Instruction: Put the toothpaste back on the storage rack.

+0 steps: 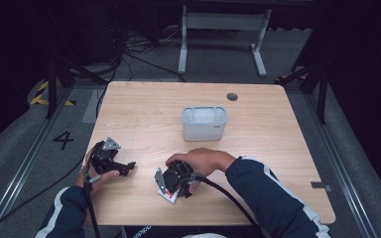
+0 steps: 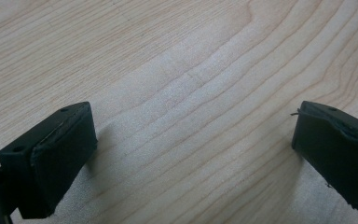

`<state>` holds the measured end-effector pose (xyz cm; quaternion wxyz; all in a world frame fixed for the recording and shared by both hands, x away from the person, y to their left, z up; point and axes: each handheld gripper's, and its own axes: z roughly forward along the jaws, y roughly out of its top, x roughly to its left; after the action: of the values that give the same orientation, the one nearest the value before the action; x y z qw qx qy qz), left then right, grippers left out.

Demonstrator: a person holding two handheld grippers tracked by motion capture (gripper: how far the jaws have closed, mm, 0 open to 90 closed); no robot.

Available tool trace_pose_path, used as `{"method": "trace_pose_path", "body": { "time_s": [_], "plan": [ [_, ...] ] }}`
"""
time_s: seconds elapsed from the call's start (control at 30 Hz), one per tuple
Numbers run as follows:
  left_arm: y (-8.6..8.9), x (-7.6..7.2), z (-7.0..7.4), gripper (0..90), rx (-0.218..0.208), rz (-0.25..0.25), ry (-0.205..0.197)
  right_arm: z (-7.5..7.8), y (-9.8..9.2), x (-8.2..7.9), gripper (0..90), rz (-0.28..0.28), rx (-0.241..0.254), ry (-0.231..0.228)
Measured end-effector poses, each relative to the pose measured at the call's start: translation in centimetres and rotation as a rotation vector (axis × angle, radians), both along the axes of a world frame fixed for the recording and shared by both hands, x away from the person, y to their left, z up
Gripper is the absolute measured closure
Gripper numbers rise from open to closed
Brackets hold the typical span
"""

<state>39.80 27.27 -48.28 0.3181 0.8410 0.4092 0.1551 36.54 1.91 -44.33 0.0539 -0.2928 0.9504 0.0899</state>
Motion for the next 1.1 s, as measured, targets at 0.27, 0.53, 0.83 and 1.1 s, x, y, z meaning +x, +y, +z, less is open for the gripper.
{"method": "trace_pose_path", "body": {
  "time_s": [0.27,0.53,0.83,1.1],
  "plan": [
    [0.0,0.0,0.0,0.2,-0.003,0.003,0.004,0.1,0.0,0.7,37.9,-0.019,-0.009,0.051],
    [0.0,0.0,0.0,0.2,-0.003,0.003,0.003,0.2,0.1,1.1,42.7,-0.022,-0.03,0.074],
    [-0.1,-0.1,0.0,0.1,-0.01,0.008,0.009,0.3,-0.5,1.6,51.4,-0.004,0.03,0.091],
    [-0.1,-0.1,0.0,0.2,-0.012,0.009,0.013,0.7,-1.6,2.1,57.7,-0.045,0.116,0.11]
  ]
}}
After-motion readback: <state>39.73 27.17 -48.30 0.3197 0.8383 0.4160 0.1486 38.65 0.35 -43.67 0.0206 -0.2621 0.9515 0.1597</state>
